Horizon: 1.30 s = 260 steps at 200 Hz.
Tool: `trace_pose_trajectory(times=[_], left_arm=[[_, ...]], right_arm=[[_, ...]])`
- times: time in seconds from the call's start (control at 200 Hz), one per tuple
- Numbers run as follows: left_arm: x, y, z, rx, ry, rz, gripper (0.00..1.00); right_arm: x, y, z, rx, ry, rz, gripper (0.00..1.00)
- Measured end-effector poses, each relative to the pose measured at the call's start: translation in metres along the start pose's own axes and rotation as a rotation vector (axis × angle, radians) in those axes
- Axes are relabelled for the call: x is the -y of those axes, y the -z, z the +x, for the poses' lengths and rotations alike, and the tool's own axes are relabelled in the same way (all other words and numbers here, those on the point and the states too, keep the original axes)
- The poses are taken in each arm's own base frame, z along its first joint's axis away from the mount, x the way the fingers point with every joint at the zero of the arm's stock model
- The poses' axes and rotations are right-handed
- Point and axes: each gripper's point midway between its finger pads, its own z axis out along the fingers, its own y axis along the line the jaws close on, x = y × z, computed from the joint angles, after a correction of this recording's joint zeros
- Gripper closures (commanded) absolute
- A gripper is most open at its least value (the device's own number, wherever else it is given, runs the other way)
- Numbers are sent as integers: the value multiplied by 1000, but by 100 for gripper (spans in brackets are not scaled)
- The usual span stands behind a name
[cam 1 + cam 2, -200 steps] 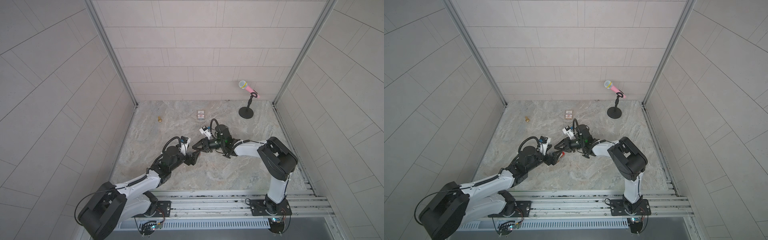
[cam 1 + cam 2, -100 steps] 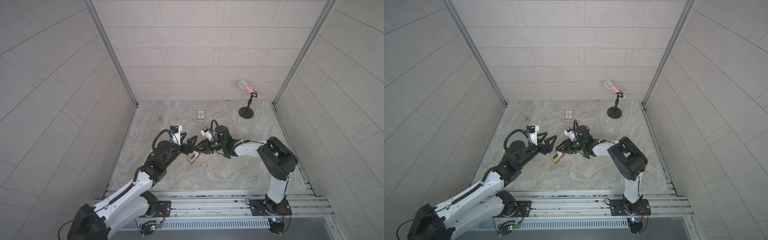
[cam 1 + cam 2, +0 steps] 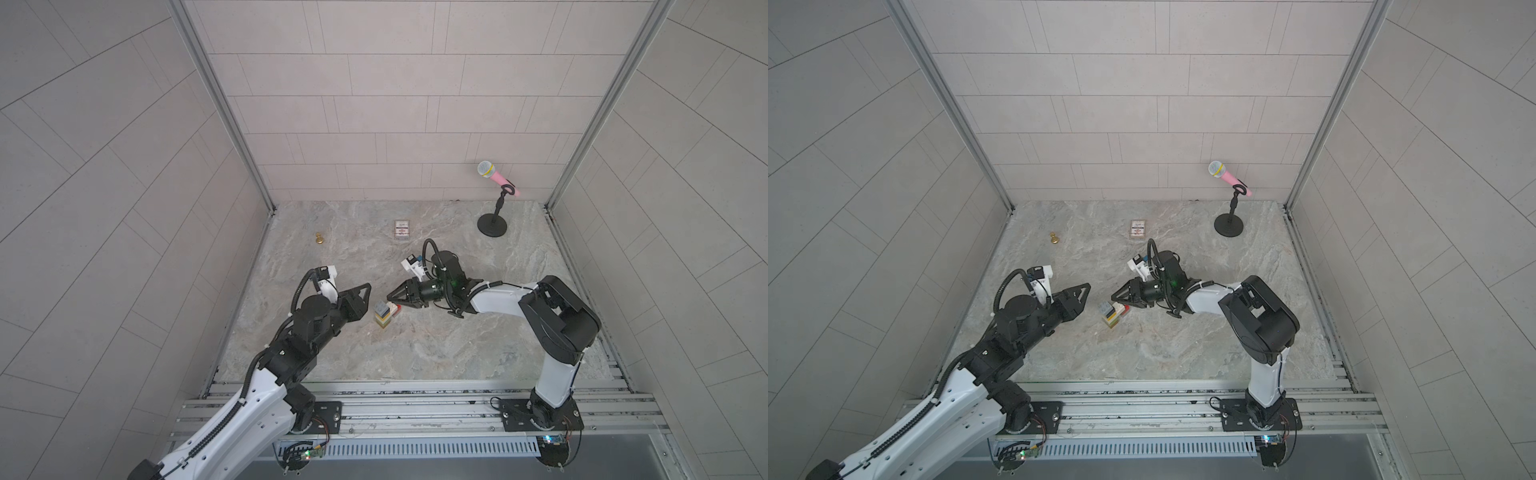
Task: Assemble the letter h with lego
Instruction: Assemble the lego brick with the lego brick.
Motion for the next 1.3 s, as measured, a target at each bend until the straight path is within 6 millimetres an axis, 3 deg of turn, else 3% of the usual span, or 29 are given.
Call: trace_pose_trajectory(times=[0.24, 0.691, 1.031, 1.301], left_arm=[[-17, -8, 32, -116, 160, -19, 59], [-31, -20, 58, -211, 286, -65, 59], [-27, -24, 58, -209, 306, -31, 60], [-39, -30, 70, -240, 310, -71, 60]], right_arm=[[-2, -4, 6, -15, 3, -1, 62], [-2, -5, 7, -20, 13, -3, 63], [-3, -6, 9, -25, 18, -4, 63], [-4, -6, 9, -27, 18, -4, 63]])
